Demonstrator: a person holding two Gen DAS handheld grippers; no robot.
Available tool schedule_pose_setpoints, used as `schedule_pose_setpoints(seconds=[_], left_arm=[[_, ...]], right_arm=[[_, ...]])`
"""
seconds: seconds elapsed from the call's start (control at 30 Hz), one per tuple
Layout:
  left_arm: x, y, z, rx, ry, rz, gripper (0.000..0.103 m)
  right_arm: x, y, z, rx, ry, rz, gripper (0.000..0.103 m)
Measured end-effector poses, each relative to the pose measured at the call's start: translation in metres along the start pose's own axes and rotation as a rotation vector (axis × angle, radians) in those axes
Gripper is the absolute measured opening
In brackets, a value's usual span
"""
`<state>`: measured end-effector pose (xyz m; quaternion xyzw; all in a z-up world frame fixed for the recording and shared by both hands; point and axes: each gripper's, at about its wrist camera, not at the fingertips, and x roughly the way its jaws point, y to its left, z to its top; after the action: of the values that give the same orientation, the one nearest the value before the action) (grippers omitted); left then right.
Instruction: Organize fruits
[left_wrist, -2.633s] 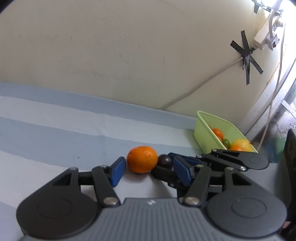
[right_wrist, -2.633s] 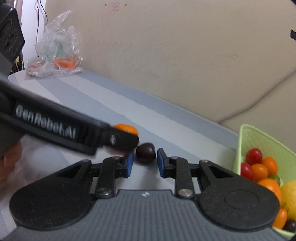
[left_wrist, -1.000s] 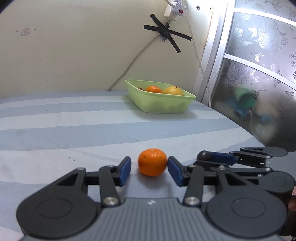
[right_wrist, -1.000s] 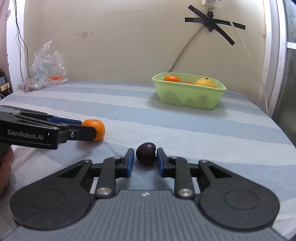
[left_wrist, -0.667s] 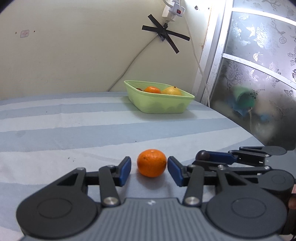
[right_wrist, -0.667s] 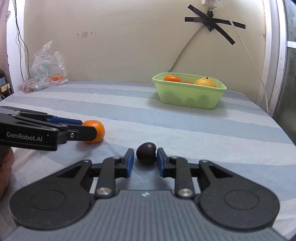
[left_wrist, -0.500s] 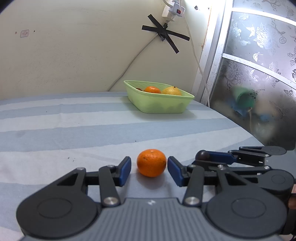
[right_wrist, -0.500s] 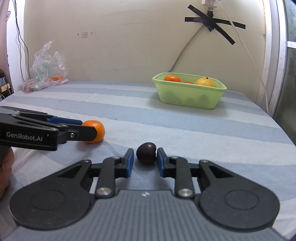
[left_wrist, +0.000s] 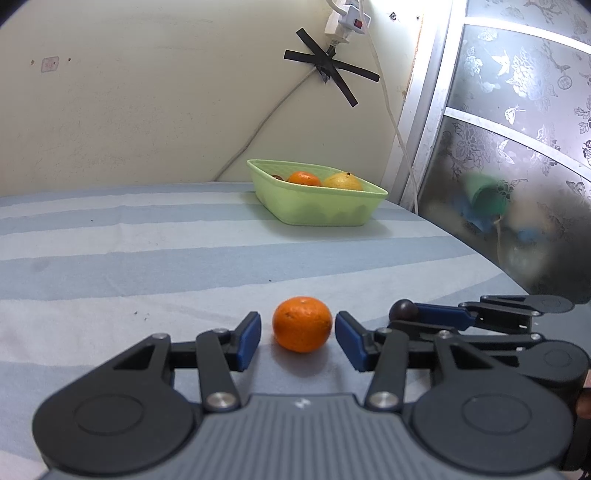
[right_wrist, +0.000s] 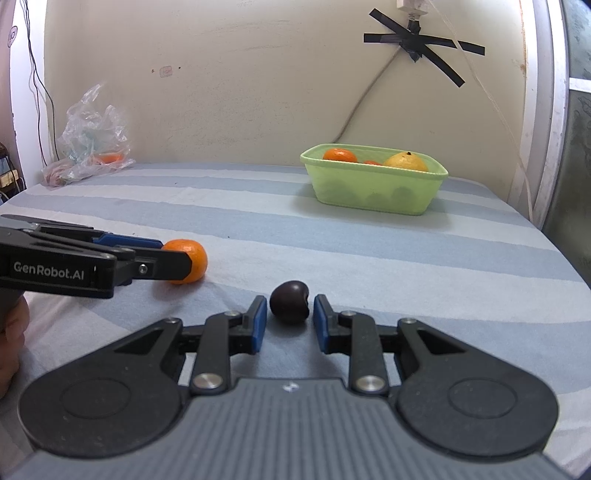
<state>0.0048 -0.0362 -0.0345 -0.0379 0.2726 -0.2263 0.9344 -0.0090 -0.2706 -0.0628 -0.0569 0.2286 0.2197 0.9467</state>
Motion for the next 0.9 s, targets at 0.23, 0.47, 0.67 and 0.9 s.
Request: schedule_pose_setpoints(seconds=[0.23, 0.47, 0.67, 0.9], left_arm=[[0.0013, 0.0004, 0.0006, 0.003, 0.004, -0.001, 0.046], [0.0025, 0.0002, 0.0005, 0.005, 0.008, -0.001, 0.046], [0.0023, -0.0002, 0.0005, 0.005, 0.008, -0.001, 0.046], [0.0021, -0.0003, 0.0005, 0.004, 0.009, -0.001, 0.046]], right_arm=[[0.0001, -0.0003, -0.0002, 0.000, -0.001, 0.001, 0.031], [0.0000, -0.0001, -0.0004, -0.001, -0.001, 0.001, 0.031], [-0.0002, -0.0001, -0.0007, -0.002, -0.001, 0.001, 0.031], [0.0001, -0.0001, -0.0005, -0.002, -0.001, 0.002, 0.031]])
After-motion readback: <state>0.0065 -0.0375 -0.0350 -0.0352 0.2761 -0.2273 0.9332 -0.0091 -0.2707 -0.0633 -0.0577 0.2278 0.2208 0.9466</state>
